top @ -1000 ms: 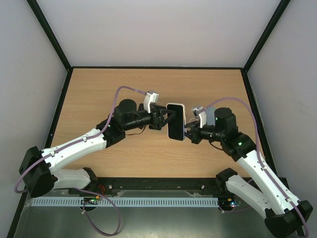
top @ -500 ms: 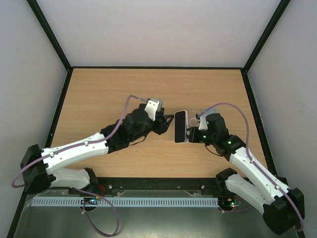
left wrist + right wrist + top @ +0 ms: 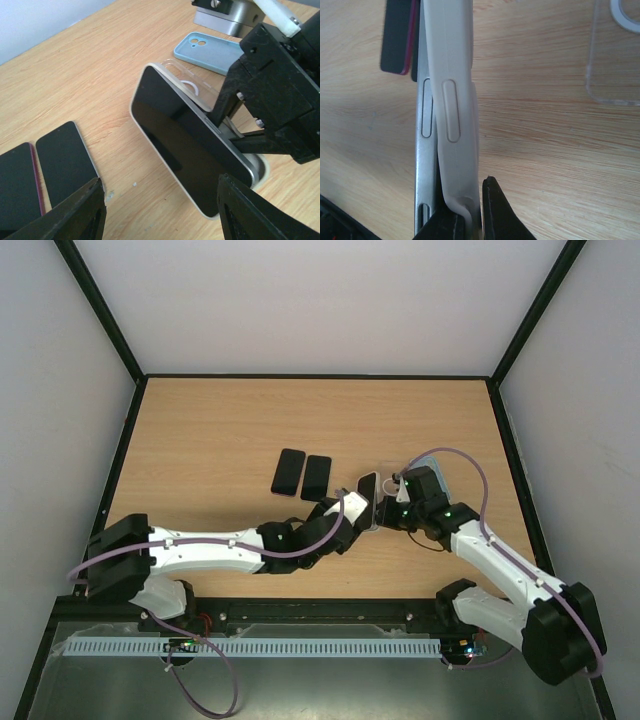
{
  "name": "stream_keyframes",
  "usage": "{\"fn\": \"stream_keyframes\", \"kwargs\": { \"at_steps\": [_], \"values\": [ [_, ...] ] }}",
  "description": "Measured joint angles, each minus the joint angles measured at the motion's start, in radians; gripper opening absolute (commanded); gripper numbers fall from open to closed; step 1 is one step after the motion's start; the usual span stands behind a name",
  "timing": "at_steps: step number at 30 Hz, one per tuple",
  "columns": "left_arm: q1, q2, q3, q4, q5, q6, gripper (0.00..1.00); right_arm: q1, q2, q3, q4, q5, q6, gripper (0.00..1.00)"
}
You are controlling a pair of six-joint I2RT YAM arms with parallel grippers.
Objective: Take the phone out of the phone case
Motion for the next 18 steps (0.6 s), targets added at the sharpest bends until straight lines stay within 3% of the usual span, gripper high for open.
{"fn": "stream_keyframes", "kwargs": {
  "at_steps": [18],
  "values": [
    [-0.006,0.146,-0.055,0.179,0.086,0.065,0.59,-0.07,0.04,-0.017,0.056,-0.074,0.048,0.02]
  ]
}}
